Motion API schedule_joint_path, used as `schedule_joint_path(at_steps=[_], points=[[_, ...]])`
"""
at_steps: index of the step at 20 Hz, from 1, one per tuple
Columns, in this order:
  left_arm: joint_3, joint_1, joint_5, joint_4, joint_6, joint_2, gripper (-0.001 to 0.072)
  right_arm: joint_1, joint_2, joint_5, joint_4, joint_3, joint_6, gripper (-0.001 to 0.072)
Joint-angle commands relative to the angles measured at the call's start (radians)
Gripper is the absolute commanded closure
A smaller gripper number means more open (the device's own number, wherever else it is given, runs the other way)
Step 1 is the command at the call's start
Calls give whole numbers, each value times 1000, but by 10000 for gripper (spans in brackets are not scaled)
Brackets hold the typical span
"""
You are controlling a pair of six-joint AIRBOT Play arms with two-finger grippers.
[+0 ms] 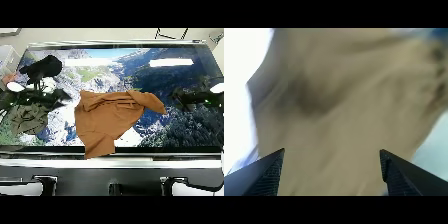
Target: Fold the clothes and pants, and hang the long-sleeved shirts on hangers.
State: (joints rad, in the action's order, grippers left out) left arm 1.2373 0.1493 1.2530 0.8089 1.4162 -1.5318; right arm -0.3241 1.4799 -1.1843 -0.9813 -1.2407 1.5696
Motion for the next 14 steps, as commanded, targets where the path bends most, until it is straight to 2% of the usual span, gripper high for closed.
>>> schedule_joint_path(at_steps=[1,5,6,7,10,12,13,14], points=[[-124,33,160,151,50,20,67,11,23,-136,-12,89,-67,46],[-345,-67,19,44,-33,27,77,162,71,-10,100,183,-95,30],[-376,-89,-18,1,-56,27,111,189,84,14,127,183,-109,30],[-394,-106,-49,-37,-72,27,113,212,97,40,160,183,-113,30],[-406,-152,-144,-76,-77,25,113,263,133,100,235,183,-113,30],[-406,-177,-211,-76,-43,25,115,298,157,131,263,183,-113,32],[-406,-186,-238,-76,-28,25,193,317,169,150,280,183,-113,33],[-406,-193,-256,-77,-26,25,344,333,178,171,299,183,-112,37]])
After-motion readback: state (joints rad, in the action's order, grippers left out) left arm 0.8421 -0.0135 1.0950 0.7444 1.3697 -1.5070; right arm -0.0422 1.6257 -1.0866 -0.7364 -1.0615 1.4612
